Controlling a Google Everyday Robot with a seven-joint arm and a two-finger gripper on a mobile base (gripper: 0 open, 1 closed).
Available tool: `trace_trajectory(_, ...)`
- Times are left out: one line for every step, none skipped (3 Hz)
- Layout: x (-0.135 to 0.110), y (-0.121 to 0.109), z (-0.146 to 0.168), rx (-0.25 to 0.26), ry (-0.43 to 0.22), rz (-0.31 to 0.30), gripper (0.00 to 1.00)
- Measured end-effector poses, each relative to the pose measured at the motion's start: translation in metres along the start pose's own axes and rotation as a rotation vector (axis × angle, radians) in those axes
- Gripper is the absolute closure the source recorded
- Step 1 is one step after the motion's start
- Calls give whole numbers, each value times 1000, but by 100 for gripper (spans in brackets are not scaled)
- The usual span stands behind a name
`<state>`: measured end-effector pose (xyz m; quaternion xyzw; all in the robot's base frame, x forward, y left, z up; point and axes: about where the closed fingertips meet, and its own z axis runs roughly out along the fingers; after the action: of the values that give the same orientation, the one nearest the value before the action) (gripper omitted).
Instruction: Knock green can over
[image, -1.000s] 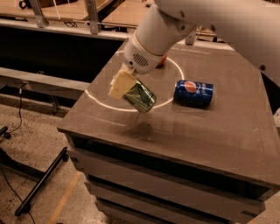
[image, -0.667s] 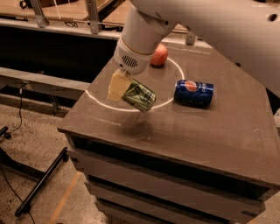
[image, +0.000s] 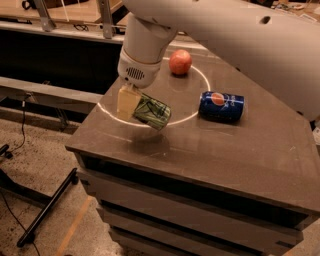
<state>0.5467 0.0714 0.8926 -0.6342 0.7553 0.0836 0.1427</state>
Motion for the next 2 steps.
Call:
trace_trajectory(-7,3,11,-28,-38,-14,36)
trace_trajectory(-9,4,12,-29,-44,-17,6)
